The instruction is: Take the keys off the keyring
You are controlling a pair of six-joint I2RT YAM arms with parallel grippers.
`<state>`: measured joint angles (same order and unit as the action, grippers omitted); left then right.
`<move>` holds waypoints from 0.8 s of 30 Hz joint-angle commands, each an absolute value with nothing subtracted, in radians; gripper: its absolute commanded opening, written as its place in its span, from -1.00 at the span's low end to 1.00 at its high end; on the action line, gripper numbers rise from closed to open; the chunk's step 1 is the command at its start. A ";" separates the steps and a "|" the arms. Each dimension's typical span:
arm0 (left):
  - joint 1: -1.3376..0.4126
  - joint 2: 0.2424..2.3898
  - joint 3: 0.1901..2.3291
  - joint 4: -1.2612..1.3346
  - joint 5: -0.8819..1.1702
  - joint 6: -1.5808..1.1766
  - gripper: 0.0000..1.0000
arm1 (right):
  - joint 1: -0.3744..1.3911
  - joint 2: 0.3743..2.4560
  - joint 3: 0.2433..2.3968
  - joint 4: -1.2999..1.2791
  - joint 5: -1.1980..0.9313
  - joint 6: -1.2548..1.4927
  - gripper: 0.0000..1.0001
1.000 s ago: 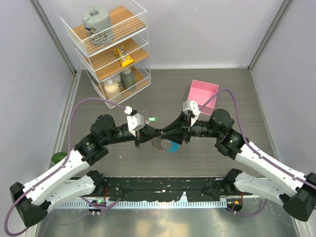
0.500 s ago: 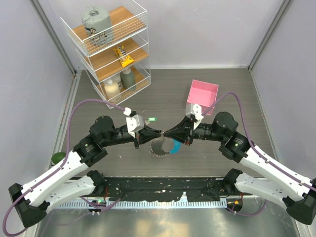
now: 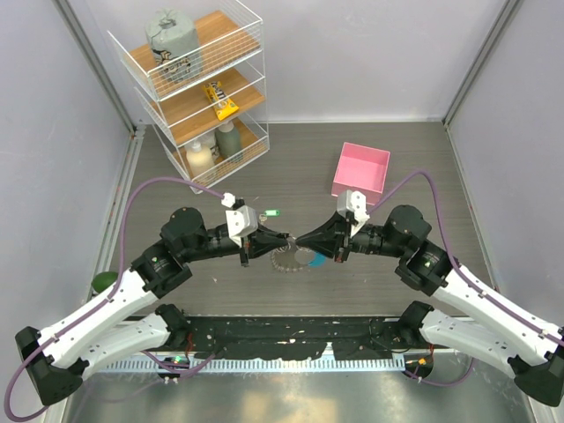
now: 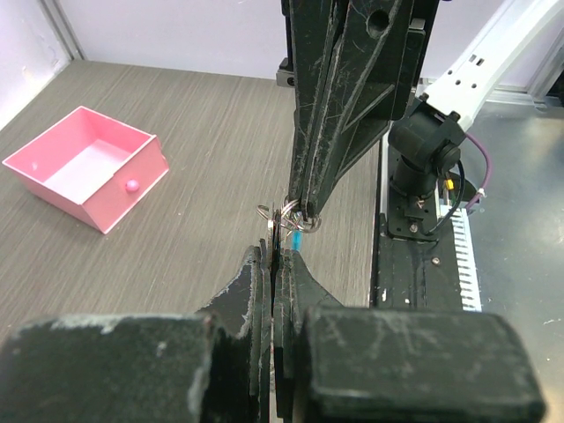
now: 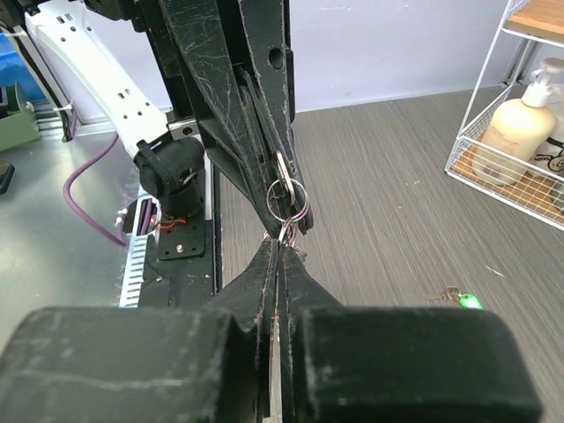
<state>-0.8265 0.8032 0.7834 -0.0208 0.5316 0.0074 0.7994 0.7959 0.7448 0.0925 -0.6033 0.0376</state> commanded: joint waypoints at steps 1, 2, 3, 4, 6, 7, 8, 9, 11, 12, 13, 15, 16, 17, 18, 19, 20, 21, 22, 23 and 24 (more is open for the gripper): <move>-0.825 0.790 0.813 0.029 0.515 0.006 -1.00 | 0.801 0.773 0.735 0.104 -0.611 0.014 -0.89; -0.825 0.792 0.816 0.026 0.515 -0.020 -1.00 | 0.801 0.773 0.733 0.110 -0.609 0.017 -0.89; -0.825 0.796 0.815 0.023 0.514 -0.021 -1.00 | 0.801 0.770 0.730 0.115 -0.607 0.020 -0.89; -0.825 0.796 0.815 0.021 0.515 -0.023 -1.00 | 0.801 0.767 0.726 0.133 -0.604 0.020 -0.89; -0.825 0.802 0.810 0.023 0.517 -0.028 -1.00 | 0.801 0.750 0.700 0.191 -0.601 0.023 -0.89; -0.825 0.805 0.807 0.025 0.518 -0.031 -1.00 | 0.799 0.736 0.668 0.218 -0.595 0.023 -0.89; -0.825 0.810 0.807 0.026 0.520 -0.032 -1.00 | 0.801 0.730 0.652 0.280 -0.597 0.023 -0.89; -0.825 0.816 0.808 0.026 0.522 -0.035 -1.00 | 0.801 0.718 0.620 0.311 -0.597 0.021 -0.89; -0.825 0.828 0.811 0.026 0.526 -0.044 -1.00 | 0.801 0.709 0.588 0.377 -0.595 0.015 -0.90; -0.825 0.837 0.815 0.026 0.526 -0.049 -1.00 | 0.801 0.706 0.583 0.402 -0.600 0.008 -0.89; -0.825 0.845 0.818 0.023 0.528 -0.055 -1.00 | 0.801 0.703 0.577 0.409 -0.612 0.003 -0.89; -0.825 0.856 0.827 0.015 0.526 -0.066 -1.00 | 0.801 0.704 0.572 0.433 -0.629 -0.037 -0.89; -0.825 0.864 0.836 0.008 0.528 -0.075 -1.00 | 0.801 0.703 0.571 0.433 -0.650 -0.050 -0.89; -0.825 0.871 0.847 0.002 0.531 -0.081 -1.00 | 0.801 0.703 0.565 0.440 -0.660 -0.076 -0.90; -0.825 0.880 0.862 -0.024 0.534 -0.087 -1.00 | 0.801 0.701 0.555 0.460 -0.658 -0.083 -0.89; -0.825 0.890 0.874 -0.044 0.532 -0.095 -1.00 | 0.801 0.700 0.552 0.488 -0.644 -0.090 -0.89; -0.825 0.899 0.890 -0.061 0.534 -0.100 -1.00 | 0.801 0.693 0.537 0.501 -0.626 -0.094 -0.89; -0.825 0.910 0.900 -0.080 0.534 -0.107 -1.00 | 0.801 0.689 0.531 0.541 -0.623 -0.097 -0.89; -0.825 0.916 0.910 -0.089 0.534 -0.116 -1.00 | 0.801 0.686 0.520 0.560 -0.609 -0.100 -0.90; -0.825 0.922 0.917 -0.101 0.535 -0.123 -1.00 | 0.801 0.684 0.519 0.572 -0.603 -0.106 -0.89; -0.825 0.928 0.923 -0.112 0.534 -0.130 -1.00 | 0.801 0.684 0.517 0.575 -0.607 -0.126 -0.89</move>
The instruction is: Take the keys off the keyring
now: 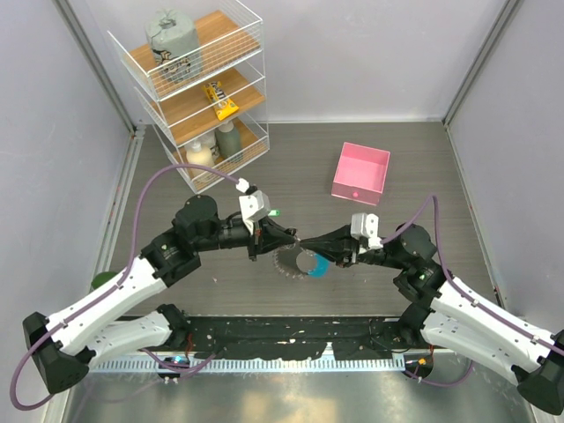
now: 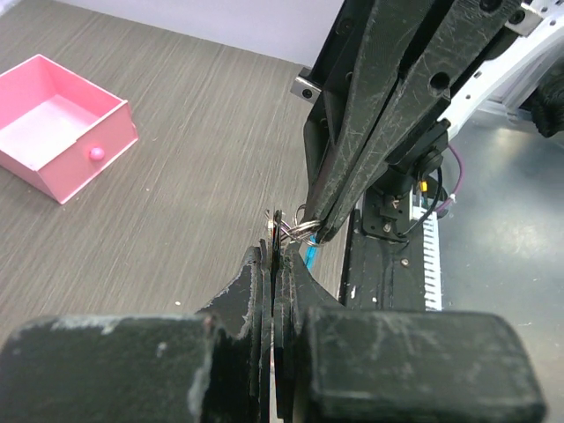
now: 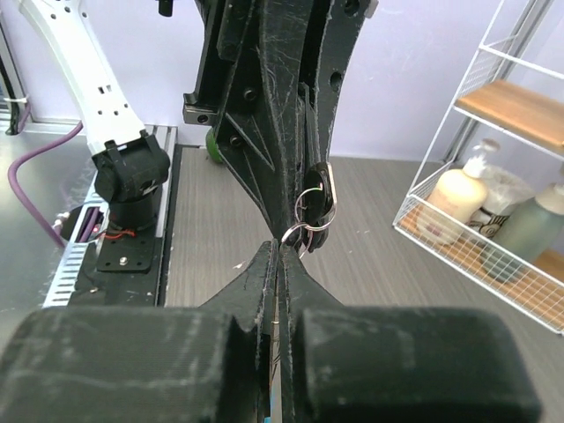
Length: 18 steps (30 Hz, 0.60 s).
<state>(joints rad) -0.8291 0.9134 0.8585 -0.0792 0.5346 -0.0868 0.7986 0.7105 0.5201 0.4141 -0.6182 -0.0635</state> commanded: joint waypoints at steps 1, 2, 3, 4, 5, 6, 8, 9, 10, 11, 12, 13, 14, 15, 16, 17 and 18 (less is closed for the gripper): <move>-0.825 0.931 0.925 -0.117 0.534 -0.136 -1.00 | 0.801 0.683 0.517 0.575 -0.606 -0.132 -0.90; -0.825 0.936 0.928 -0.120 0.535 -0.141 -1.00 | 0.801 0.683 0.515 0.581 -0.597 -0.129 -0.90; -0.825 0.940 0.930 -0.127 0.537 -0.146 -1.00 | 0.801 0.684 0.517 0.587 -0.589 -0.130 -0.90; -0.825 0.945 0.930 -0.127 0.537 -0.150 -1.00 | 0.801 0.683 0.515 0.591 -0.583 -0.129 -0.89; -0.825 0.951 0.930 -0.132 0.538 -0.153 -1.00 | 0.801 0.683 0.514 0.601 -0.578 -0.130 -0.90; -0.825 0.957 0.934 -0.133 0.541 -0.158 -1.00 | 0.801 0.683 0.509 0.609 -0.574 -0.129 -0.89; -0.825 0.974 0.943 -0.146 0.561 -0.170 -1.00 | 0.801 0.678 0.502 0.630 -0.569 -0.132 -0.90; -0.825 0.986 0.949 -0.155 0.572 -0.178 -1.00 | 0.801 0.677 0.499 0.650 -0.578 -0.133 -0.89; -0.824 0.998 0.959 -0.163 0.586 -0.184 -1.00 | 0.802 0.673 0.496 0.653 -0.583 -0.136 -0.90; -0.825 1.008 0.963 -0.169 0.592 -0.189 -1.00 | 0.801 0.673 0.495 0.658 -0.586 -0.135 -0.90; -0.824 1.018 0.969 -0.176 0.600 -0.193 -1.00 | 0.802 0.675 0.499 0.660 -0.587 -0.135 -0.90; -0.824 1.025 0.971 -0.179 0.604 -0.195 -1.00 | 0.801 0.672 0.499 0.663 -0.592 -0.137 -0.90; -0.824 1.031 0.971 -0.179 0.604 -0.195 -1.00 | 0.801 0.670 0.496 0.673 -0.588 -0.132 -0.90; -0.824 1.028 0.965 -0.172 0.601 -0.196 -1.00 | 0.801 0.664 0.491 0.678 -0.575 -0.129 -0.90; -0.824 1.023 0.951 -0.158 0.600 -0.196 -1.00 | 0.801 0.660 0.486 0.693 -0.568 -0.127 -0.89; -0.824 1.019 0.937 -0.144 0.598 -0.198 -1.00 | 0.801 0.647 0.476 0.699 -0.552 -0.124 -0.90; -0.824 1.011 0.930 -0.134 0.594 -0.201 -1.00 | 0.801 0.641 0.471 0.715 -0.540 -0.121 -0.90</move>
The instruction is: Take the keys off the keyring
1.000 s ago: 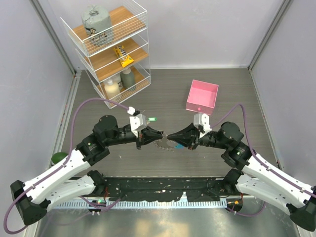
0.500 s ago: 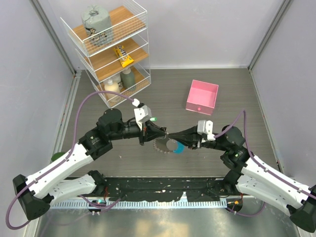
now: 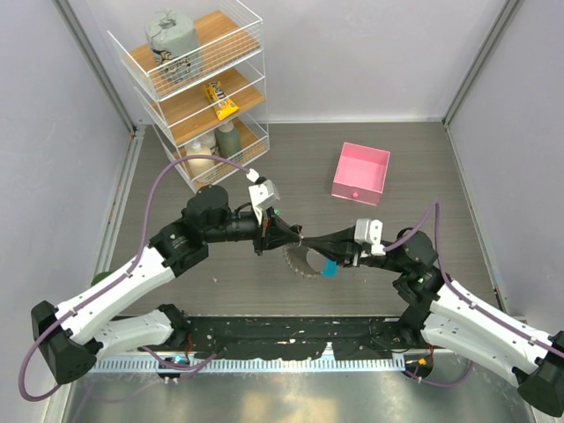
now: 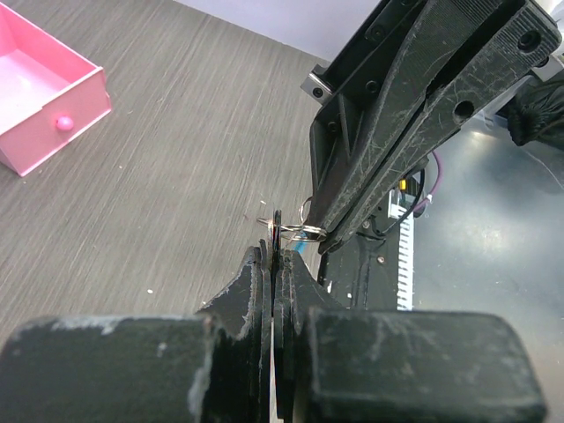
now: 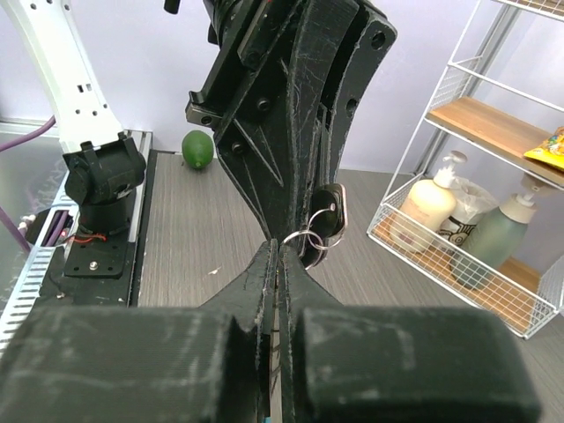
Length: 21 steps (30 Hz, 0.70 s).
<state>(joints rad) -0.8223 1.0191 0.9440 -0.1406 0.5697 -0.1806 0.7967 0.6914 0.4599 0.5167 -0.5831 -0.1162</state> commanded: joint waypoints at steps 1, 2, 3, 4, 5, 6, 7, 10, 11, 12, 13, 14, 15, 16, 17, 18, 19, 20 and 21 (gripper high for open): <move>-0.824 1.011 0.928 -0.130 0.594 -0.201 -1.00 | 0.801 0.629 0.463 0.721 -0.523 -0.117 -0.90; -0.824 1.011 0.928 -0.132 0.595 -0.201 -1.00 | 0.801 0.626 0.460 0.727 -0.515 -0.117 -0.89; -0.824 1.012 0.928 -0.135 0.597 -0.201 -1.00 | 0.801 0.618 0.460 0.727 -0.502 -0.115 -0.90; -0.822 1.011 0.930 -0.137 0.600 -0.201 -1.00 | 0.802 0.617 0.460 0.724 -0.499 -0.115 -0.90; -0.822 1.009 0.930 -0.138 0.600 -0.199 -1.00 | 0.801 0.615 0.459 0.723 -0.491 -0.110 -0.90; -0.822 1.002 0.928 -0.138 0.597 -0.198 -1.00 | 0.799 0.617 0.459 0.719 -0.473 -0.107 -0.90; -0.822 0.993 0.925 -0.135 0.591 -0.196 -1.00 | 0.801 0.614 0.460 0.716 -0.463 -0.103 -0.90; -0.822 0.960 0.922 -0.143 0.572 -0.183 -1.00 | 0.802 0.606 0.457 0.683 -0.414 -0.098 -0.90; -0.822 0.950 0.925 -0.152 0.566 -0.173 -1.00 | 0.801 0.606 0.456 0.677 -0.410 -0.098 -0.89; -0.822 0.940 0.928 -0.161 0.557 -0.163 -1.00 | 0.801 0.603 0.456 0.664 -0.403 -0.095 -0.89; -0.821 0.933 0.931 -0.173 0.549 -0.157 -1.00 | 0.801 0.606 0.454 0.652 -0.400 -0.092 -0.89; -0.821 0.925 0.937 -0.184 0.542 -0.147 -1.00 | 0.802 0.606 0.454 0.649 -0.394 -0.081 -0.90; -0.819 0.919 0.942 -0.193 0.538 -0.143 -1.00 | 0.801 0.607 0.456 0.646 -0.393 -0.074 -0.90; -0.819 0.914 0.946 -0.199 0.538 -0.138 -1.00 | 0.802 0.615 0.459 0.634 -0.388 -0.065 -0.90; -0.819 0.907 0.946 -0.201 0.537 -0.135 -1.00 | 0.802 0.617 0.462 0.626 -0.388 -0.063 -0.90; -0.819 0.902 0.946 -0.199 0.535 -0.133 -1.00 | 0.801 0.621 0.463 0.618 -0.396 -0.058 -0.90; -0.819 0.900 0.946 -0.202 0.532 -0.133 -1.00 | 0.801 0.623 0.466 0.620 -0.396 -0.055 -0.90; -0.819 0.897 0.945 -0.204 0.531 -0.133 -1.00 | 0.801 0.624 0.466 0.621 -0.394 -0.046 -0.90; -0.819 0.899 0.948 -0.206 0.532 -0.132 -1.00 | 0.802 0.626 0.465 0.627 -0.399 -0.046 -0.90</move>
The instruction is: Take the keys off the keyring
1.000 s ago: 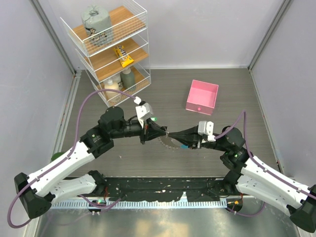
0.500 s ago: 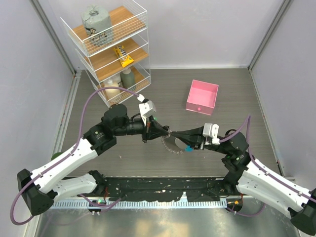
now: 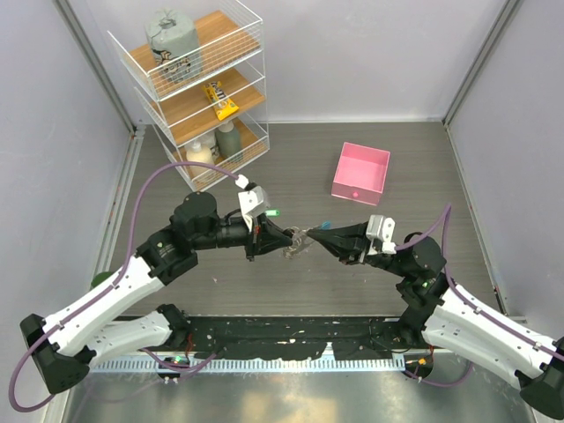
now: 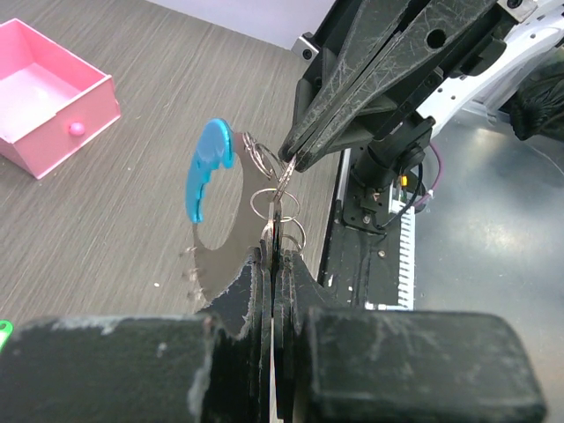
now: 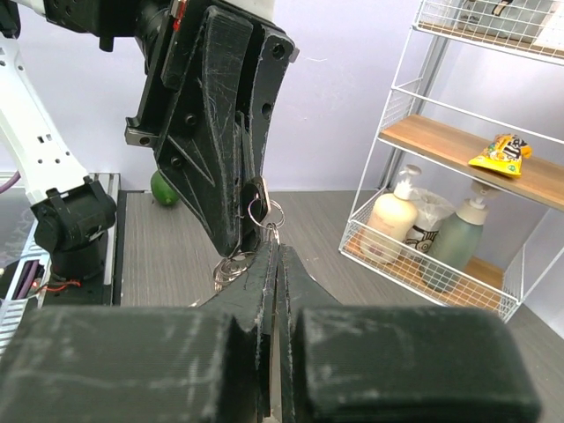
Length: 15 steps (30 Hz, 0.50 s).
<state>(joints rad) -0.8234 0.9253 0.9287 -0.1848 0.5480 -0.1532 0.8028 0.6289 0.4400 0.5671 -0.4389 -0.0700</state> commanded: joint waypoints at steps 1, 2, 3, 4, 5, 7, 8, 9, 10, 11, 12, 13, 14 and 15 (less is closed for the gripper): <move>-0.819 0.902 0.950 -0.210 0.532 -0.132 -1.00 | 0.801 0.624 0.463 0.630 -0.409 -0.046 -0.90; -0.819 0.908 0.953 -0.218 0.529 -0.132 -1.00 | 0.802 0.623 0.462 0.641 -0.417 -0.046 -0.90; -0.819 0.911 0.953 -0.221 0.529 -0.133 -1.00 | 0.801 0.620 0.460 0.646 -0.426 -0.048 -0.90; -0.819 0.913 0.954 -0.225 0.529 -0.133 -1.00 | 0.801 0.618 0.460 0.655 -0.428 -0.048 -0.90; -0.819 0.911 0.951 -0.224 0.532 -0.133 -1.00 | 0.801 0.617 0.462 0.657 -0.422 -0.040 -0.90; -0.819 0.913 0.946 -0.213 0.543 -0.135 -1.00 | 0.801 0.615 0.472 0.654 -0.405 -0.028 -0.90; -0.819 0.914 0.946 -0.210 0.549 -0.135 -1.00 | 0.801 0.618 0.479 0.637 -0.405 -0.028 -0.90; -0.819 0.919 0.946 -0.212 0.552 -0.135 -1.00 | 0.801 0.620 0.491 0.629 -0.406 -0.028 -0.90; -0.819 0.922 0.950 -0.218 0.552 -0.135 -1.00 | 0.802 0.626 0.495 0.612 -0.410 -0.029 -0.90; -0.819 0.926 0.954 -0.221 0.551 -0.132 -1.00 | 0.801 0.629 0.506 0.604 -0.413 -0.029 -0.90; -0.819 0.923 0.957 -0.222 0.549 -0.129 -1.00 | 0.801 0.633 0.508 0.588 -0.413 -0.029 -0.90; -0.819 0.922 0.959 -0.225 0.543 -0.127 -1.00 | 0.802 0.637 0.508 0.581 -0.417 -0.031 -0.89; -0.819 0.920 0.965 -0.227 0.535 -0.121 -1.00 | 0.801 0.641 0.506 0.571 -0.426 -0.035 -0.90; -0.819 0.919 0.980 -0.236 0.522 -0.115 -1.00 | 0.801 0.646 0.502 0.562 -0.439 -0.035 -0.90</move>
<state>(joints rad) -0.8227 0.9272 0.9287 -0.2264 0.5388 -0.1444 0.8040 0.6384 0.4522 0.5438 -0.4389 -0.0364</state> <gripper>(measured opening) 0.042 0.060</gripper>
